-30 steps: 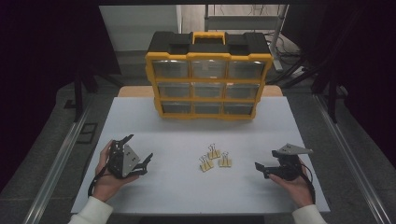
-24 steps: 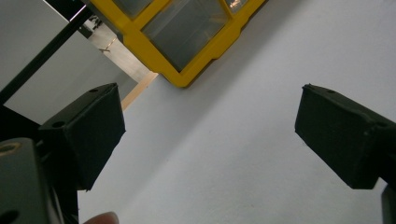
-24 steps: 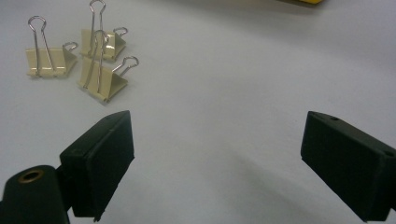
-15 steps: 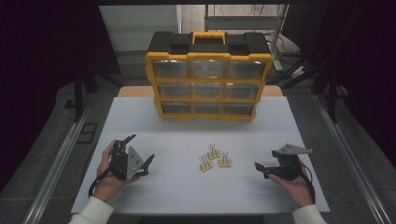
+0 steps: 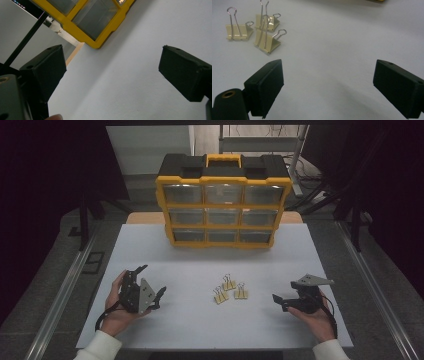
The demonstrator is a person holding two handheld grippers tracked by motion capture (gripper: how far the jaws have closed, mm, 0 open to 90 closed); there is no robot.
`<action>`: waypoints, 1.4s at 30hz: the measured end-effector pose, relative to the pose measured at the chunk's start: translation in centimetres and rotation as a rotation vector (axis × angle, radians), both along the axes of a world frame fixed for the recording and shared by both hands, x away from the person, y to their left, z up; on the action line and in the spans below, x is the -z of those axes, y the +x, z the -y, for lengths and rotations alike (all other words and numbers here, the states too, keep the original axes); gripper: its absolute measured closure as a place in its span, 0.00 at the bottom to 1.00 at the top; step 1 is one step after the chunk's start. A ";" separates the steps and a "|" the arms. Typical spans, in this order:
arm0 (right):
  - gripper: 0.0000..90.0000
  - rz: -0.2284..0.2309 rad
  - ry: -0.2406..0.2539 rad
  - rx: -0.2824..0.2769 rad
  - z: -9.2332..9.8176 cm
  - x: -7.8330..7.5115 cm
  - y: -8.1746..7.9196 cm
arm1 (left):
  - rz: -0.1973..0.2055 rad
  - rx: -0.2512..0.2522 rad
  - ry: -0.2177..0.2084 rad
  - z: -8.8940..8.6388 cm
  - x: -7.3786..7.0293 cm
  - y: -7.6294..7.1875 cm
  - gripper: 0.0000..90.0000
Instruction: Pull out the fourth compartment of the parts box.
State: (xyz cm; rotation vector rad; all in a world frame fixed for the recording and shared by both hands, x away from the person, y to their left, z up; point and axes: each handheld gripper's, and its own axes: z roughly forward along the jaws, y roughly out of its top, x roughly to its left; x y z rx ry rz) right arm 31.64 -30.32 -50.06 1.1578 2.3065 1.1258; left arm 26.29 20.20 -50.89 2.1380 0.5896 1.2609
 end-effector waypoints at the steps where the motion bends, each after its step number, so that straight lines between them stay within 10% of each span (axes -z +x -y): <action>1: 0.11 -0.001 0.000 0.000 0.0 0.0 0.0 | 0.000 0.003 0.002 0.0 0.0 0.0 0.09; 42: 0.11 -0.002 -0.007 0.000 -0.1 0.1 0.0 | 0.049 0.040 0.078 1.5 0.0 0.9 0.09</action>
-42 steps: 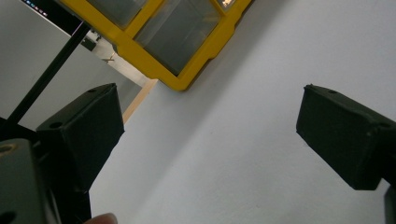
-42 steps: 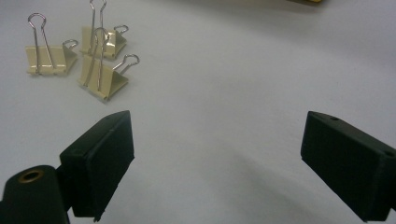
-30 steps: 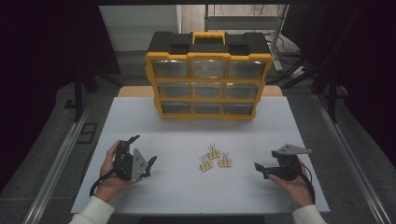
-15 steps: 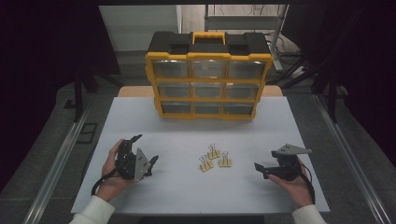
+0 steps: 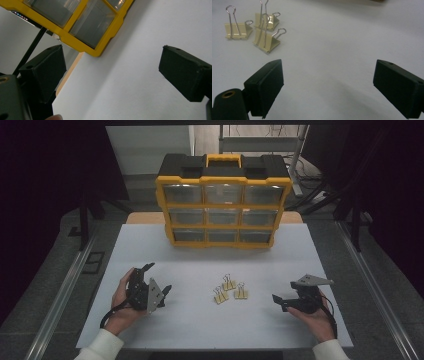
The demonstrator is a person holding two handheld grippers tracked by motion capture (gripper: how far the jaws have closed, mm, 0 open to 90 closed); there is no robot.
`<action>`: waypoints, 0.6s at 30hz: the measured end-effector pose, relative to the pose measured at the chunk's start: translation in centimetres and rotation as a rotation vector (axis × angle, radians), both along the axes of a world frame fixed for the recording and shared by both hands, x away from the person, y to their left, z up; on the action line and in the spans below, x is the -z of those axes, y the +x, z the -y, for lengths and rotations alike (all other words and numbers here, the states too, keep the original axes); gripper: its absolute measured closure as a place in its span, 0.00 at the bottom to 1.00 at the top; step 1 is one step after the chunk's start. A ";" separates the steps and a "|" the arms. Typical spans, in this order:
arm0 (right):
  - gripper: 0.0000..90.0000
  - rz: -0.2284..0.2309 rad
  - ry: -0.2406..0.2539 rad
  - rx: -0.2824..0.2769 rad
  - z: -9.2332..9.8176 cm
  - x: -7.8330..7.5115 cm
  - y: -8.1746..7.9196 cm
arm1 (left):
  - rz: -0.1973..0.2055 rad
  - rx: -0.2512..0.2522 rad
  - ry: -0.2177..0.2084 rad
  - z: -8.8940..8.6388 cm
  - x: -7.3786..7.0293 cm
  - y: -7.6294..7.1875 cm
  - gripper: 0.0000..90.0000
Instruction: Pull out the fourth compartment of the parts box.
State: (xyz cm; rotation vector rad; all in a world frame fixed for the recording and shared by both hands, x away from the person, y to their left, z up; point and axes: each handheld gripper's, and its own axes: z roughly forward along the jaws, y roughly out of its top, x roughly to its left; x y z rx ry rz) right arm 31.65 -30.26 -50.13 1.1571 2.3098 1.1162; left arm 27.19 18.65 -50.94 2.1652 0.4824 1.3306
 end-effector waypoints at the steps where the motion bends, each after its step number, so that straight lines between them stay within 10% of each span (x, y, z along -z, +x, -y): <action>1: 0.11 0.000 0.001 0.000 0.0 0.0 0.0 | 0.001 0.001 -0.004 0.0 0.0 0.0 0.09; 18: 0.11 0.000 0.002 0.000 0.0 0.0 0.0 | 0.017 0.011 -0.016 0.3 -0.5 0.7 0.09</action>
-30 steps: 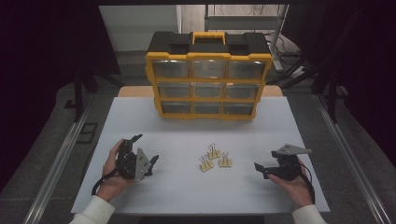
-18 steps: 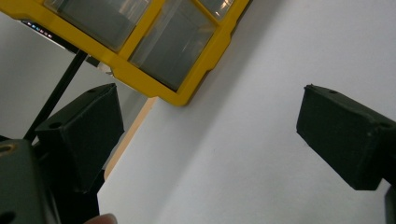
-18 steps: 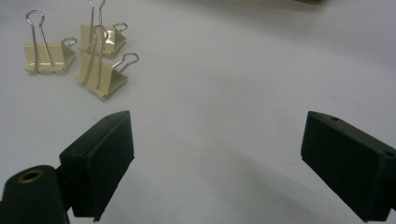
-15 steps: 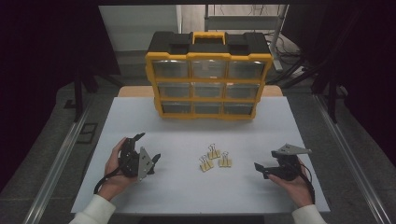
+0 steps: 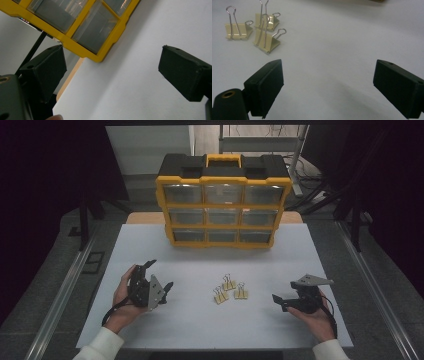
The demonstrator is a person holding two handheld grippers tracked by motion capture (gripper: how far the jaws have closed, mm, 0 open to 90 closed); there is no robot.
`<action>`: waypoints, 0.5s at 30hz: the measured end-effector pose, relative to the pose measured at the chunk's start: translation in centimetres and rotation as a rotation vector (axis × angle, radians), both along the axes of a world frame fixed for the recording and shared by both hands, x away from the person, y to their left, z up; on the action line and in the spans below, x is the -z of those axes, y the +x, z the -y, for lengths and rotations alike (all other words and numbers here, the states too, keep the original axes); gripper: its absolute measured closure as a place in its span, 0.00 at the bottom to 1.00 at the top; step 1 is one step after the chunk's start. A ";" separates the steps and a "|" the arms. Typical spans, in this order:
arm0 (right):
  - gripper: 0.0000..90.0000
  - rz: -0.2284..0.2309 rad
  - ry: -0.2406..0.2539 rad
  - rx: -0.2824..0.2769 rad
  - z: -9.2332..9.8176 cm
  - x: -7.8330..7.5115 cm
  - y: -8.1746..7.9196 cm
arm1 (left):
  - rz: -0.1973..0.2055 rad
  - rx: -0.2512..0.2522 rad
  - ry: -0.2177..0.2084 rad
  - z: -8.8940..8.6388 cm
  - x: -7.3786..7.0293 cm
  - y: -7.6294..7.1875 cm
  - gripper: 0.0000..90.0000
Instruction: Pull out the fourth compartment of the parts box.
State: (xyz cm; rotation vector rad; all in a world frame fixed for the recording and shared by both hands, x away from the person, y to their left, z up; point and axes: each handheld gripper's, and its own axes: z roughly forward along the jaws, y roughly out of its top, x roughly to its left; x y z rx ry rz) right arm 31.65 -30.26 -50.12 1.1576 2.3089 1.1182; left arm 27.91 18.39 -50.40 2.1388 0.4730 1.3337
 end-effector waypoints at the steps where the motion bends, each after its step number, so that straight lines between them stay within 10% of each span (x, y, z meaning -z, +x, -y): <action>1: 0.11 0.000 0.000 0.000 0.0 0.0 0.0 | 0.000 0.001 0.002 0.0 0.0 0.1 0.09; 15: 0.11 -0.002 0.000 0.001 0.0 0.0 0.0 | 0.026 0.019 0.010 0.8 -0.6 1.3 0.10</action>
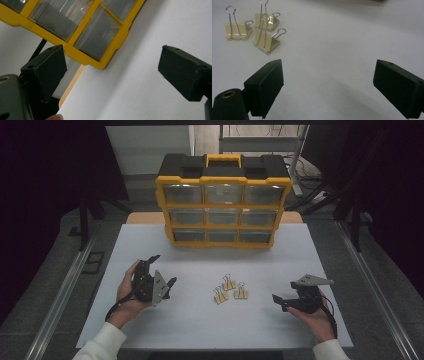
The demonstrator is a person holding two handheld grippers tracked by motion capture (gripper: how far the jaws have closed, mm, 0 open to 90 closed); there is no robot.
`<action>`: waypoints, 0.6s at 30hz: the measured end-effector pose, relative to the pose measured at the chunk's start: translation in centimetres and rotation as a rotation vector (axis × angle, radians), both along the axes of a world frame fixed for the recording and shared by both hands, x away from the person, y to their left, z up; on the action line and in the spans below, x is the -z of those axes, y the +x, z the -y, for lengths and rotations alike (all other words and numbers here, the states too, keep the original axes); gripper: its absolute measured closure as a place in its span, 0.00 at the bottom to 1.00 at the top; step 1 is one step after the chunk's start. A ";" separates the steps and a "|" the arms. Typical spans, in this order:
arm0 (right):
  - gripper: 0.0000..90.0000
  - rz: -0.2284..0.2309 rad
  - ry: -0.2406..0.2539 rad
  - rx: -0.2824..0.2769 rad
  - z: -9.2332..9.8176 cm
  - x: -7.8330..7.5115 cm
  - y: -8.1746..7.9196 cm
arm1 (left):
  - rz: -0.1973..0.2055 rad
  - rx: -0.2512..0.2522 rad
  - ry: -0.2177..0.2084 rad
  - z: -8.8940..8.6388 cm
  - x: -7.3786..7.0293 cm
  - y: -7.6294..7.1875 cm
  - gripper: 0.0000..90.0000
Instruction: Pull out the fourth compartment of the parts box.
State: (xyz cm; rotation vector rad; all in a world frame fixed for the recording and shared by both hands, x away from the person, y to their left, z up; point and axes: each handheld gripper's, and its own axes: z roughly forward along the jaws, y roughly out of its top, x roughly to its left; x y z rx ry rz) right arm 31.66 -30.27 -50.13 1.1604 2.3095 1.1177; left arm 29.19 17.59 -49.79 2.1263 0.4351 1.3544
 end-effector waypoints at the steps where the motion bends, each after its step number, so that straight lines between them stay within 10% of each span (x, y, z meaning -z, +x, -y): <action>1: 0.11 0.000 0.000 0.000 0.0 0.0 0.0 | 0.002 0.000 -0.004 0.0 0.0 0.1 0.10; 18: 0.11 0.000 -0.001 0.000 0.0 0.0 0.0 | 0.009 -0.005 -0.008 0.4 -0.7 1.2 0.10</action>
